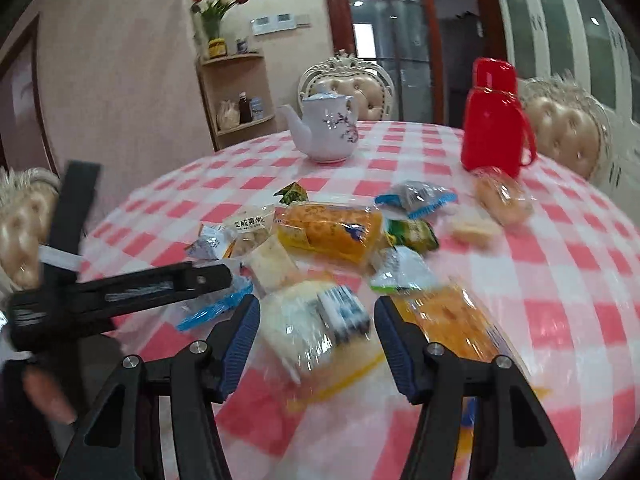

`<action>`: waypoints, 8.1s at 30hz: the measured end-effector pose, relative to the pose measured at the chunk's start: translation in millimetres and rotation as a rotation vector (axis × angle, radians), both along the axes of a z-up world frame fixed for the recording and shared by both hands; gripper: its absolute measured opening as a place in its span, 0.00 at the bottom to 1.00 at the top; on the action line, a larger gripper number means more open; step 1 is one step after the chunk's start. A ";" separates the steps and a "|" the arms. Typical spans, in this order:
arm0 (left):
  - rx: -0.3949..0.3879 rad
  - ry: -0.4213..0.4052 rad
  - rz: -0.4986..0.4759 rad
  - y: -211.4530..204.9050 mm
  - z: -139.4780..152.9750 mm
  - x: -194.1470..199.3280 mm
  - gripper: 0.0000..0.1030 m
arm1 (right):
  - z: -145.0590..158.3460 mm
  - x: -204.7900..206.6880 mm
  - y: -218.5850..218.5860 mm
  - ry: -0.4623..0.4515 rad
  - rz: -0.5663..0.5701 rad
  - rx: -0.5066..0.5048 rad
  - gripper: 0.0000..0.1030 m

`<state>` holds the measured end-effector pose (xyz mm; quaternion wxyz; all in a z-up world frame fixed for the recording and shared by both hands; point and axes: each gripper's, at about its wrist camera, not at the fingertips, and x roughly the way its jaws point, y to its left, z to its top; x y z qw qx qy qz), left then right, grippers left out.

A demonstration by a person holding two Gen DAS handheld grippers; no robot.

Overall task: Organize snacks
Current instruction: 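Grasp the grey-blue bag with the left tool while the right tool grasps the blue-white milk candy, then carry both snacks to the clear box and open both tools inside, then move both tools back over the snack pile, then grasp the round white bun with the left tool while the right tool grasps the yellow bread loaf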

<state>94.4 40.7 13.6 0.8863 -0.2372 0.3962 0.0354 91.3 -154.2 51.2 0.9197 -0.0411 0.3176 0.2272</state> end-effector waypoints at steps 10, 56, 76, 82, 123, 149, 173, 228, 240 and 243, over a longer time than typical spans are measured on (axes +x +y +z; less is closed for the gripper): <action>-0.023 0.011 0.057 8.6 1.5 -4.1 0.97 | -9.6 7.0 -5.5 0.064 0.068 0.039 0.40; 0.334 -0.006 -0.073 -19.6 6.1 -33.3 0.57 | -1.4 -11.2 -19.2 0.068 -0.012 0.095 0.20; 0.308 -0.118 -0.067 15.5 25.0 -128.9 0.57 | -0.9 -89.0 22.5 0.072 -0.058 0.027 0.20; 0.315 -0.117 -0.075 32.5 24.2 -160.3 0.58 | -5.1 -110.2 43.2 0.085 -0.040 0.012 0.20; 0.382 0.021 0.386 267.5 -3.7 -346.7 0.58 | -24.9 -241.3 314.6 0.164 0.623 0.007 0.20; 0.472 0.170 0.625 323.1 -15.8 -392.2 0.87 | -47.3 -311.5 382.4 0.318 0.937 -0.040 0.23; 0.340 0.020 -0.103 76.3 31.6 -197.3 0.91 | -4.9 -142.8 66.5 0.125 0.181 0.051 0.42; 0.171 0.027 -0.065 -41.3 -2.6 -59.1 0.68 | -23.1 13.0 -143.6 0.214 -0.118 0.081 0.47; 0.132 0.008 -0.065 -7.5 1.5 -82.0 0.68 | -20.5 -31.9 -112.1 0.207 -0.150 0.128 0.48; 0.140 -0.002 -0.067 -2.2 4.6 -87.8 0.68 | -20.4 -43.5 -98.3 0.201 -0.138 0.124 0.48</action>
